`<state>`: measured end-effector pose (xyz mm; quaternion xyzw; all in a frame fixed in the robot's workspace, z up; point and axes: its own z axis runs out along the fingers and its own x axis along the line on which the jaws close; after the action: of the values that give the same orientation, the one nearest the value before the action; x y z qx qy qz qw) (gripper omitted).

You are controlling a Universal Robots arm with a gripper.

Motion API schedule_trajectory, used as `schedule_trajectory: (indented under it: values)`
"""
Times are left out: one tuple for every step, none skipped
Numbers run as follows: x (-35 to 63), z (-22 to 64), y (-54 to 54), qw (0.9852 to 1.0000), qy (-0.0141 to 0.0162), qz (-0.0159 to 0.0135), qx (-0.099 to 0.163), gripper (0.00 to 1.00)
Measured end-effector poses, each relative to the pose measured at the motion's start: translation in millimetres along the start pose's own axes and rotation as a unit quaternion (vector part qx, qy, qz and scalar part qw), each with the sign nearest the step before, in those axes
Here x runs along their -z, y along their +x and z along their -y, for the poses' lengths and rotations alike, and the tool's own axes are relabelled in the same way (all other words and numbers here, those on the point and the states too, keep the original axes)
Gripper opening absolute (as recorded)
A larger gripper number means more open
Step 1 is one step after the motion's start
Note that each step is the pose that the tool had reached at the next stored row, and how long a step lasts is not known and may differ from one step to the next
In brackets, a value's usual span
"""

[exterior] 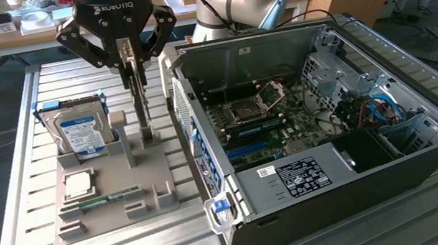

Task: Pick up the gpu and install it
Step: 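Pick up the gpu and move the gpu toward the slot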

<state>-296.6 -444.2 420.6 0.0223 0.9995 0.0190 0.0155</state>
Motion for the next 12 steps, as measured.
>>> schedule_trajectory:
  values:
    - [0.0, 0.0, 0.0, 1.0, 0.0, 0.0, 0.0, 0.27]
    - [0.0, 0.0, 0.0, 1.0, 0.0, 0.0, 0.0, 0.27]
    - [0.0, 0.0, 0.0, 1.0, 0.0, 0.0, 0.0, 0.27]
    - [0.2, 0.0, 0.0, 1.0, 0.0, 0.0, 0.0, 0.27]
    - [0.8, 0.0, 0.0, 1.0, 0.0001, -0.0001, 0.0, 0.27]
    - [1.6, -0.1, -0.1, 1.0, 0.0001, -0.0001, 0.0, 0.27]
    - [2.6, -0.1, -0.1, 1.0, 0.0, 0.0, 0.0, 0.27]
    - [3.8, -0.2, -0.1, 1.0, 0.0, 0.0, 0.0, 0.27]
    - [4.9, -0.2, -0.2, 1.0, 0.0, 0.0, 0.0, 0.27]
    - [6.0, -0.2, -0.2, 1.0, 0.0, 0.0, 0.0, 0.27]
    - [7.2, -0.3, -0.2, 1.0, 0.0, 0.0, 0.0, 0.27]
    - [8.5, -0.3, -0.3, 1.0, 0.0, 0.0, 0.0, 0.27]
